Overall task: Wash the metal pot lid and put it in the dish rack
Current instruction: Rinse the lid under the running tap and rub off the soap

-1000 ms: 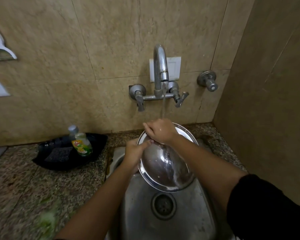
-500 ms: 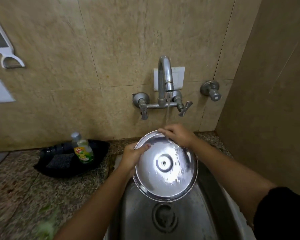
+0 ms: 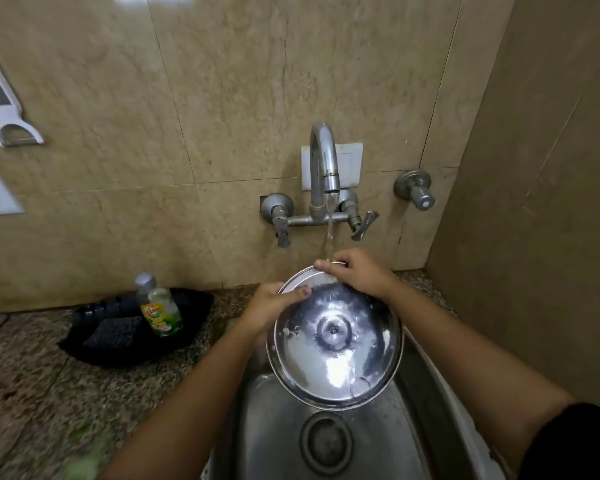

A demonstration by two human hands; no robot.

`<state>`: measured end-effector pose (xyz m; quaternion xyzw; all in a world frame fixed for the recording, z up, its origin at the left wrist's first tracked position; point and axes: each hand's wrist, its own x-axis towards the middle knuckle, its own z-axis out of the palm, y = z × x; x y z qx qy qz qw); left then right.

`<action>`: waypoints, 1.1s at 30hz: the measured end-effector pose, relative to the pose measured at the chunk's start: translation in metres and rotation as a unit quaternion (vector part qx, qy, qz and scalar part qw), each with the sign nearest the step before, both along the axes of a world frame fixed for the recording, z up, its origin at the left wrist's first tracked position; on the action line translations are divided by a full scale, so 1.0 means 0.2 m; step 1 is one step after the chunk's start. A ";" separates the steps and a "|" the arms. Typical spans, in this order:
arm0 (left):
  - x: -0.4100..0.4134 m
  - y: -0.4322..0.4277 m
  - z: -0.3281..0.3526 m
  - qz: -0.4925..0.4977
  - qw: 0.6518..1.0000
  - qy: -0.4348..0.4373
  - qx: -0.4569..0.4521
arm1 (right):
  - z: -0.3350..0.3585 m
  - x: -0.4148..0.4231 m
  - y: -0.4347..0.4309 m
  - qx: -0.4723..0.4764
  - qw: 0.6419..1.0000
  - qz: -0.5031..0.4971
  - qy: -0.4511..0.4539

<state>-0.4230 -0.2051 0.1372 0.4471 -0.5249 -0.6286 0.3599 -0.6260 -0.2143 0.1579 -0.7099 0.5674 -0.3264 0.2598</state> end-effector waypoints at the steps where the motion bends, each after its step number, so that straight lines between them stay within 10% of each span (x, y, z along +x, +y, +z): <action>1: -0.01 0.00 0.02 -0.018 0.999 -0.028 -0.013 | 0.02 0.03 0.00 0.004 0.999 0.028 0.045; 4: -0.04 -0.01 0.09 -0.102 0.985 -0.112 -0.088 | 0.05 0.16 0.00 -0.017 0.976 0.117 0.182; 11: 0.06 -0.01 0.03 0.020 1.000 0.009 0.006 | -0.02 -0.05 0.00 0.026 0.997 -0.018 -0.066; 17: 0.01 -0.04 0.10 -0.135 0.980 -0.127 -0.077 | 0.07 0.18 -0.01 -0.001 0.984 0.143 0.110; 23: 0.08 0.01 0.08 -0.011 1.000 0.013 -0.018 | -0.01 0.00 0.01 0.028 0.997 -0.021 -0.067; 29: 0.03 -0.01 0.15 -0.151 0.977 -0.138 -0.066 | 0.09 0.20 0.04 -0.011 0.985 0.137 0.105; 33: 0.07 0.00 0.12 -0.062 0.994 -0.074 -0.057 | 0.04 0.08 0.00 0.028 0.998 0.040 -0.032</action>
